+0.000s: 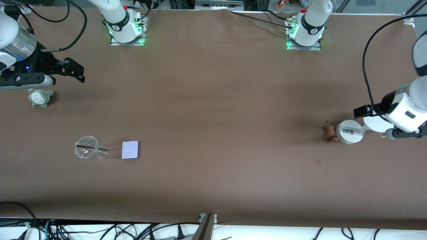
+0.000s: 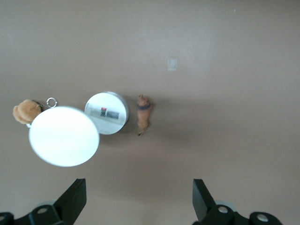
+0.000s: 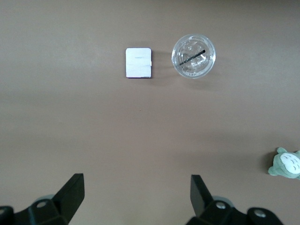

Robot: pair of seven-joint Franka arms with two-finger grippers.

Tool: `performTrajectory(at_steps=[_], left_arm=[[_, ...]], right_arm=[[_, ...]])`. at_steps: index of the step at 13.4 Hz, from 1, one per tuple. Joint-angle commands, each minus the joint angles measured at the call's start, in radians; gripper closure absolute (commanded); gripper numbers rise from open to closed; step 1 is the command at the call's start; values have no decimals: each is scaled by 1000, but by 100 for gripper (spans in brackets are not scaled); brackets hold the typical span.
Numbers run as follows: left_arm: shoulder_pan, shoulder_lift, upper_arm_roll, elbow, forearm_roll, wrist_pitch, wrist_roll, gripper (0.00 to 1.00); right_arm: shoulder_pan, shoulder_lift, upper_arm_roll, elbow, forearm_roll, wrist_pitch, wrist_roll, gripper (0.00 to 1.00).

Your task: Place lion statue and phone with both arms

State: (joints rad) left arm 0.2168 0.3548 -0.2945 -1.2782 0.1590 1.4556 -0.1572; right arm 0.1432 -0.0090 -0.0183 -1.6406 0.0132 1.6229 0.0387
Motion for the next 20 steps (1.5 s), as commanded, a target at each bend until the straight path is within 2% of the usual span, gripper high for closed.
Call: performTrajectory(at_steps=[1,4,6,7,8,10,11,13,20], left_arm=[[33,24,-3,69,-38,-47,84,0],[36,-6,-2,68,-56,-54,84,0],[10,-80,9,-4,-74,-46,27,0],[-23,-109,55,-36,-129,-34,-17,0],[-93,-141,143,-74,-174,-12,-28,0],[-274,-223,332,-188,-179,31,-28,0],[-302,-252,359,-234,-179,46,-27,0],[-295,-261,359,-257,-173,60,-15,0],[-295,-238,360,-236,-168,49,16,0]], right_arm=[[-14,-14,14,-13,-16,8,-10,0],[-14,-14,14,-13,-16,8,-10,0],[-14,-14,14,-13,-16,8,-10,0],[-14,-14,14,-13,-16,8,-10,0],[-14,-12,12,-13,-16,8,-10,0],[-14,-12,12,-13,-16,8,-10,0],[-14,-12,12,-13,-16,8,-10,0],[-14,-12,12,-13,-16,8,-10,0],[-14,-12,12,-13,-16,8,-10,0]])
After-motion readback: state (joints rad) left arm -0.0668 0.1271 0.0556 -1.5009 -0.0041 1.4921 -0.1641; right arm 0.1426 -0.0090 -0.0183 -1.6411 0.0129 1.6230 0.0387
